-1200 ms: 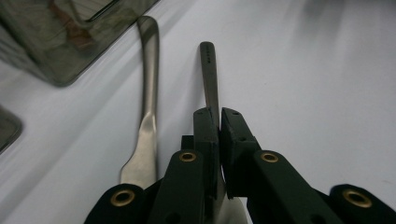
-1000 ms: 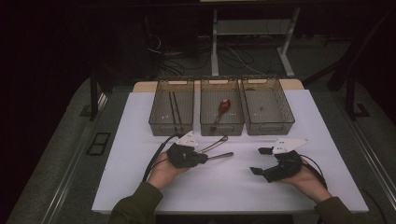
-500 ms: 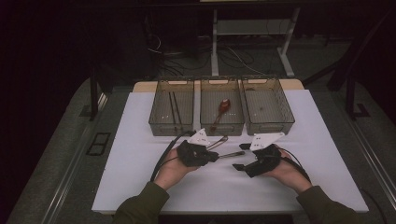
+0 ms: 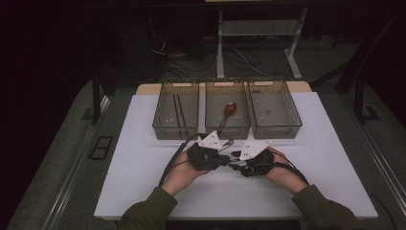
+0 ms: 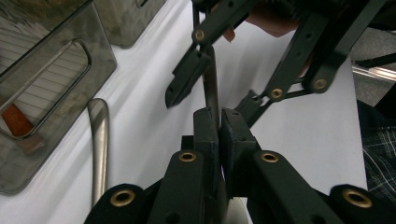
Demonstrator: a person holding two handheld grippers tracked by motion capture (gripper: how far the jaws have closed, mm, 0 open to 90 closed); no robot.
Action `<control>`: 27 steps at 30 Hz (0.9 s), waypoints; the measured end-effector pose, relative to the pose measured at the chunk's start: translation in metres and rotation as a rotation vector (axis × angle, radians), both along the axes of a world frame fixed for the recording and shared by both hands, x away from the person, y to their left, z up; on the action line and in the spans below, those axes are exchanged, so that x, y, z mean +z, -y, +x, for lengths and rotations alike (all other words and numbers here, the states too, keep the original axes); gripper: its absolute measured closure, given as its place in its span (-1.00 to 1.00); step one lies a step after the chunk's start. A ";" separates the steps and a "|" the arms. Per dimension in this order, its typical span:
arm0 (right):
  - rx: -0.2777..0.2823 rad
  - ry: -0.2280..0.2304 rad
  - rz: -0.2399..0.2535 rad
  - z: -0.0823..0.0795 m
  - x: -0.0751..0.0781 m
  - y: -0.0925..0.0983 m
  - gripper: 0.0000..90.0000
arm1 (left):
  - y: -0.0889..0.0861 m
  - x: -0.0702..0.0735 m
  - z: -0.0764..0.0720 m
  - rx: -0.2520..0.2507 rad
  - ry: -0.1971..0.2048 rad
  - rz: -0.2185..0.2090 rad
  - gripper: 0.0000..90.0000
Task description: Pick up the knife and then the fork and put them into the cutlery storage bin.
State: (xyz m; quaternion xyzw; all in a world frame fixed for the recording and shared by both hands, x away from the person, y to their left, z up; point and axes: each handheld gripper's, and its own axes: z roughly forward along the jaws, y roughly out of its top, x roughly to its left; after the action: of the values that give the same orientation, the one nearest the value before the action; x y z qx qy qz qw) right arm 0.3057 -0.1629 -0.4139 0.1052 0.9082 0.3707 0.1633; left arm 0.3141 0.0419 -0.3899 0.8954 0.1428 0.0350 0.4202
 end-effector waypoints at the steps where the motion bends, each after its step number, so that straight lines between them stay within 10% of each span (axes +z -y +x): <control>1: 0.006 0.012 -0.007 0.000 0.000 -0.001 0.44 | 0.000 0.000 0.000 -0.004 0.000 0.003 0.88; 18: 0.098 0.127 -0.098 -0.006 0.000 -0.006 0.78 | -0.004 0.000 0.003 -0.031 -0.045 -0.066 0.84; 27: 0.141 0.126 -0.099 -0.014 0.002 -0.012 0.91 | -0.018 0.007 0.008 0.032 -0.002 -0.160 0.13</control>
State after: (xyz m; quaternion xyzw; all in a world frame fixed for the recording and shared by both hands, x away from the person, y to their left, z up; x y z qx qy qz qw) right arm 0.2914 -0.1508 -0.4116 0.0096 0.9186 0.3416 0.1986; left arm 0.3222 0.0603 -0.3828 0.8566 0.1598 0.0290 0.4897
